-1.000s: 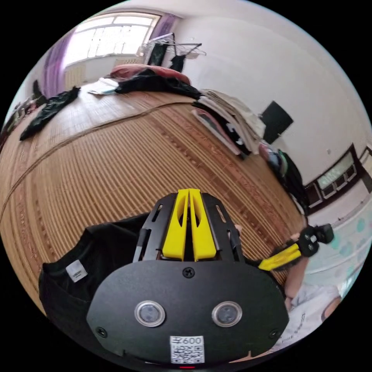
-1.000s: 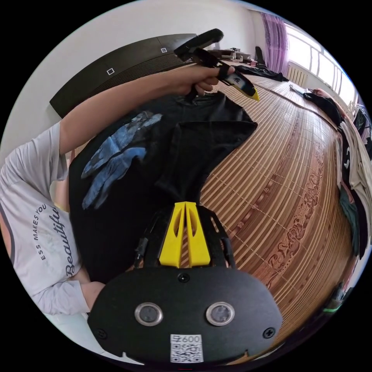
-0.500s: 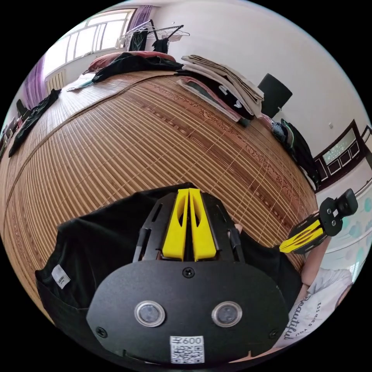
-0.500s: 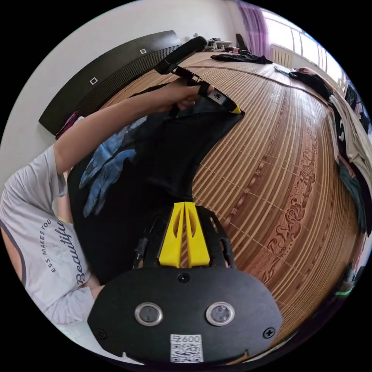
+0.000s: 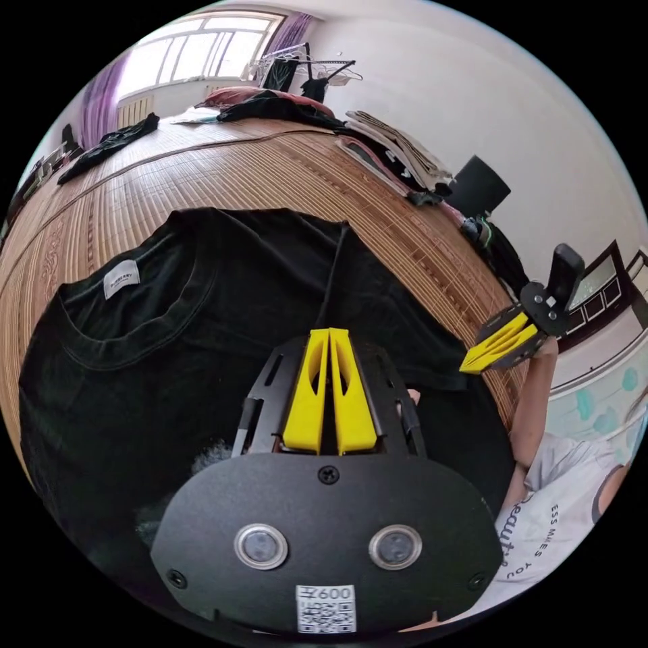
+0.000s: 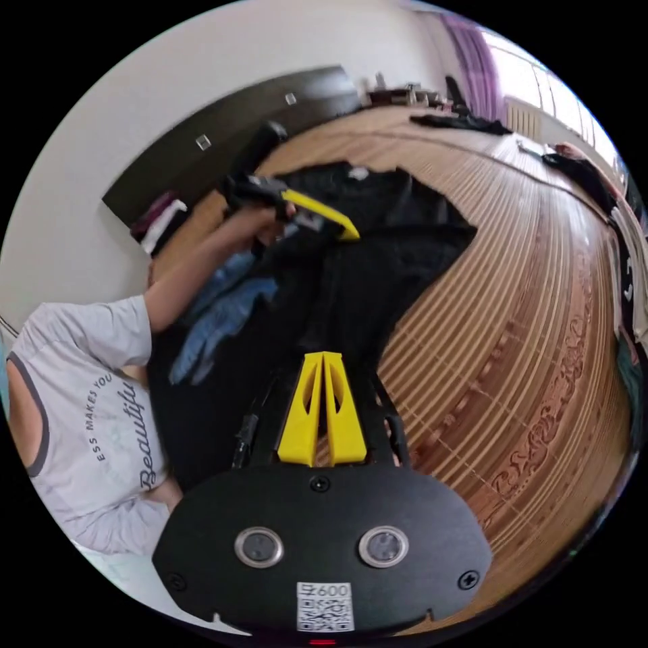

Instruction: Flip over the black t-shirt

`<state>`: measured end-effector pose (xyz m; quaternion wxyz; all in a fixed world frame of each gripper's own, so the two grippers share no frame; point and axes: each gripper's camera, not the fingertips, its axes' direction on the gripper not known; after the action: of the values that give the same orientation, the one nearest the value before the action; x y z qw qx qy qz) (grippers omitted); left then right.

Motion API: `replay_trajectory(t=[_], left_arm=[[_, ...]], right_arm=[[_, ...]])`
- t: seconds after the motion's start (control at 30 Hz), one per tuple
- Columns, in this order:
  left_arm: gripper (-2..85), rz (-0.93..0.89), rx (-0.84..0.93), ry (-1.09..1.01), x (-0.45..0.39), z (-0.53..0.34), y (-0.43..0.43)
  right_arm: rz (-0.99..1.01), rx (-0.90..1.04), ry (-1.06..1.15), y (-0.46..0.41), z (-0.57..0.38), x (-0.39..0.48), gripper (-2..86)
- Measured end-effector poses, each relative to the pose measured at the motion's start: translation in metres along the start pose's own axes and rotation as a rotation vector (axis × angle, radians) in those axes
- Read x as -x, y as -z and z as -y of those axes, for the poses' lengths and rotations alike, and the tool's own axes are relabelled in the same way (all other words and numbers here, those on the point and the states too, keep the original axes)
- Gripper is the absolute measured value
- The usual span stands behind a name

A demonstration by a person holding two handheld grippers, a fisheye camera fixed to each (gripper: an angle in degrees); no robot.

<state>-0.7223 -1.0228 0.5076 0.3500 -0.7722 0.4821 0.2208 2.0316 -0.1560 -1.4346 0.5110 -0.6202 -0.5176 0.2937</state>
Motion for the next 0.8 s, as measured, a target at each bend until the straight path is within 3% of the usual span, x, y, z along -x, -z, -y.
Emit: replay_trajectory(t=[0.13, 0.27, 0.33, 0.5, 0.63, 0.8], left_arm=[[0.0, 0.024, 0.005, -0.008, 0.002, 0.003, 0.003], [0.0, -0.023, -0.010, 0.009, 0.015, 0.002, 0.011], [0.0, -0.043, -0.010, 0.016, 0.021, 0.002, 0.014], [-0.1, -0.065, -0.014, 0.025, 0.032, 0.000, 0.023], [-0.1, -0.038, -0.013, 0.013, 0.033, -0.002, 0.031], [0.0, -0.060, -0.023, 0.018, 0.042, -0.009, 0.044]], right_arm=[[0.047, -0.007, -0.003, 0.022, -0.028, 0.010, -0.9], [-0.034, -0.286, -0.109, 0.068, -0.036, 0.015, -0.9], [0.000, -0.325, -0.150, 0.061, -0.032, 0.010, -0.9], [0.086, -0.059, -0.104, 0.003, -0.015, 0.017, -0.9], [0.159, -0.082, 0.002, 0.022, -0.024, 0.046, -0.9], [-0.029, -0.168, -0.175, 0.050, -0.044, 0.037, -0.9]])
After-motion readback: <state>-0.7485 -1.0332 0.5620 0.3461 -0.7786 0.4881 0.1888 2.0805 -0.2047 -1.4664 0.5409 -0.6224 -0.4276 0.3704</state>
